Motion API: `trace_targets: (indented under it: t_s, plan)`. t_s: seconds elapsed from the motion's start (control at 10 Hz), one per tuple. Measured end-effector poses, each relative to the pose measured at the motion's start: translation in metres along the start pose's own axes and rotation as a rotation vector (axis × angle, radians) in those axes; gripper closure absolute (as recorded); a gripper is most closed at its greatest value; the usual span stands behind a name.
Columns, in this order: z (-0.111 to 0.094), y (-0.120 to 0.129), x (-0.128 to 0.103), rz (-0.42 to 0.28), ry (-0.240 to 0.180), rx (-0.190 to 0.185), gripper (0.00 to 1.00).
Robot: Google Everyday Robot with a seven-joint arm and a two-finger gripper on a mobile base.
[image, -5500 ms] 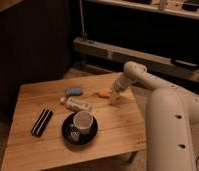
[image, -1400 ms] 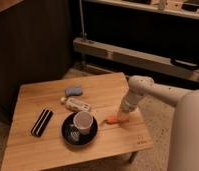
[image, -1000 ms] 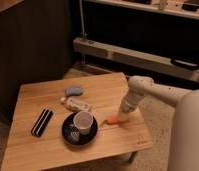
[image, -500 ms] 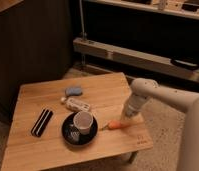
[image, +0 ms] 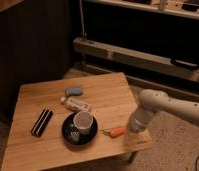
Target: Drag the pepper across the table
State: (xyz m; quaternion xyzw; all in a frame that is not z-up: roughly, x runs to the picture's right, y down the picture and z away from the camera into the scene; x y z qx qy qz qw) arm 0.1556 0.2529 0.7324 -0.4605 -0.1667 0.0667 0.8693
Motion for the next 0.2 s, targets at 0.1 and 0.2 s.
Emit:
trace_targets:
  t_s: [0.1, 0.2]
  plan:
    - [-0.0024, -0.0014, -0.0018, 0.011, -0.021, -0.003, 0.62]
    - [-0.0095, -0.0057, 0.0002, 0.032, -0.073, 0.004, 0.53]
